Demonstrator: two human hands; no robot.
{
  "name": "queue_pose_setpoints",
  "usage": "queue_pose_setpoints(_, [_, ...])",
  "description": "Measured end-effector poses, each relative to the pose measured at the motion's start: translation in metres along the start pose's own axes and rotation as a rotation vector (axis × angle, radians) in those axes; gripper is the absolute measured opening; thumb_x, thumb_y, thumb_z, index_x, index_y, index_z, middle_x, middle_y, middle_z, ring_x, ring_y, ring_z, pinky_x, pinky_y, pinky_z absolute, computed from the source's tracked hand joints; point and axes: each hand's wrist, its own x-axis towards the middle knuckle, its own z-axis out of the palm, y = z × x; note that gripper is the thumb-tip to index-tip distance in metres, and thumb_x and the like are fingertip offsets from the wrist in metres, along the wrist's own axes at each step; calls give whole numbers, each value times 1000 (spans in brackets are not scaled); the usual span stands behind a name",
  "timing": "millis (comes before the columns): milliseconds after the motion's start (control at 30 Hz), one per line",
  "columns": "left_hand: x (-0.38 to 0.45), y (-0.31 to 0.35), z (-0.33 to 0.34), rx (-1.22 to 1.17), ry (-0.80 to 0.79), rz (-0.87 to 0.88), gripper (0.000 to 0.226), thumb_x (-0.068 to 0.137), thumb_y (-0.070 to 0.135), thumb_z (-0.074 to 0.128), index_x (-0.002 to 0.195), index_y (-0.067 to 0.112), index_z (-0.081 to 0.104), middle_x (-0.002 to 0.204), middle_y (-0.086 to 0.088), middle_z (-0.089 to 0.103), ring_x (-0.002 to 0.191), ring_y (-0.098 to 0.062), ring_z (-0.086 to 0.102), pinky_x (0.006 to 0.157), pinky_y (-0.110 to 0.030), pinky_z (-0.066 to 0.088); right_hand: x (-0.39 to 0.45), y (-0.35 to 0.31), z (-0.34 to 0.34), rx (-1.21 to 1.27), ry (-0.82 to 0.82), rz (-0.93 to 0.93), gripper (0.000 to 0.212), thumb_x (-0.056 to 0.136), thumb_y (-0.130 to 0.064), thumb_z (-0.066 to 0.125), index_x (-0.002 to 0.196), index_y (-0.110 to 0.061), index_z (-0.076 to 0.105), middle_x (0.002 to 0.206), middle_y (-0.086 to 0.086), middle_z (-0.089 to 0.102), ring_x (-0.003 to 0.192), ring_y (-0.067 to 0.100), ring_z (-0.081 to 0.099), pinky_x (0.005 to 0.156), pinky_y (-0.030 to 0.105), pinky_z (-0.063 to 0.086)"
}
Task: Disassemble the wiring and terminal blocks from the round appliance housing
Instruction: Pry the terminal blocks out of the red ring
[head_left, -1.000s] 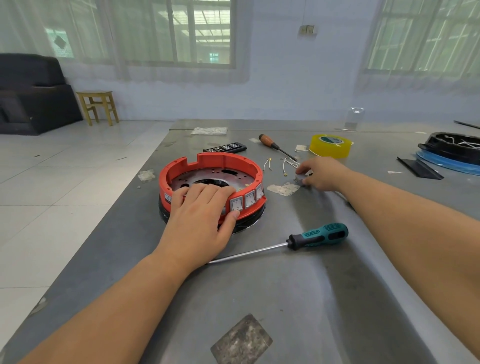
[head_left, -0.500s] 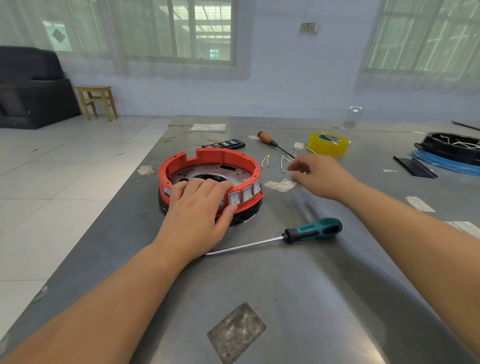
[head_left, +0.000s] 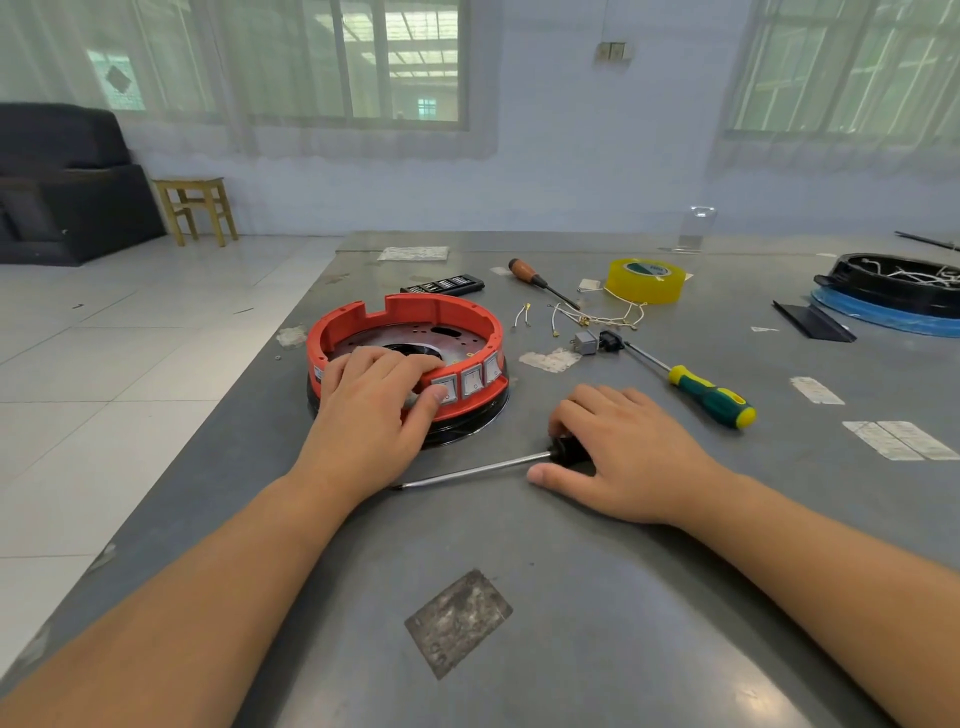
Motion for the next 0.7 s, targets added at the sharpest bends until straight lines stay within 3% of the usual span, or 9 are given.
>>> queue_pose_setpoints(133, [0, -1, 0, -80, 53, -29, 37, 99, 44, 51, 129, 31, 70, 112, 19, 66, 126, -18, 42, 108, -35, 19, 1, 3, 2, 24, 16, -56, 47, 93, -77, 24, 97, -36, 47, 94, -13, 49, 89, 12, 51, 79, 32, 43])
queue_pose_setpoints(400, [1, -11, -2, -187, 75, -76, 39, 96, 45, 52, 130, 34, 70, 108, 26, 52, 114, 7, 28, 110, -35, 19, 3, 18, -2, 140, 61, -99, 54, 94, -75, 17, 103, -33, 49, 93, -11, 56, 83, 13, 55, 67, 35, 49])
queue_pose_setpoints(600, [1, -11, -3, -200, 93, -65, 32, 98, 40, 56, 127, 36, 70, 108, 31, 53, 114, 5, 33, 109, -33, 18, -2, 25, -1, 74, 266, 32, 44, 96, -69, 26, 88, -33, 49, 72, -14, 59, 65, 10, 56, 50, 29, 44])
queue_pose_setpoints(700, [1, -10, -2, -213, 102, -77, 28, 96, 43, 56, 122, 45, 68, 107, 36, 52, 114, 5, 35, 108, -30, 16, -2, 29, 0, 4, 367, 119, 44, 96, -68, 28, 82, -33, 50, 59, -12, 53, 54, 11, 50, 43, 23, 34])
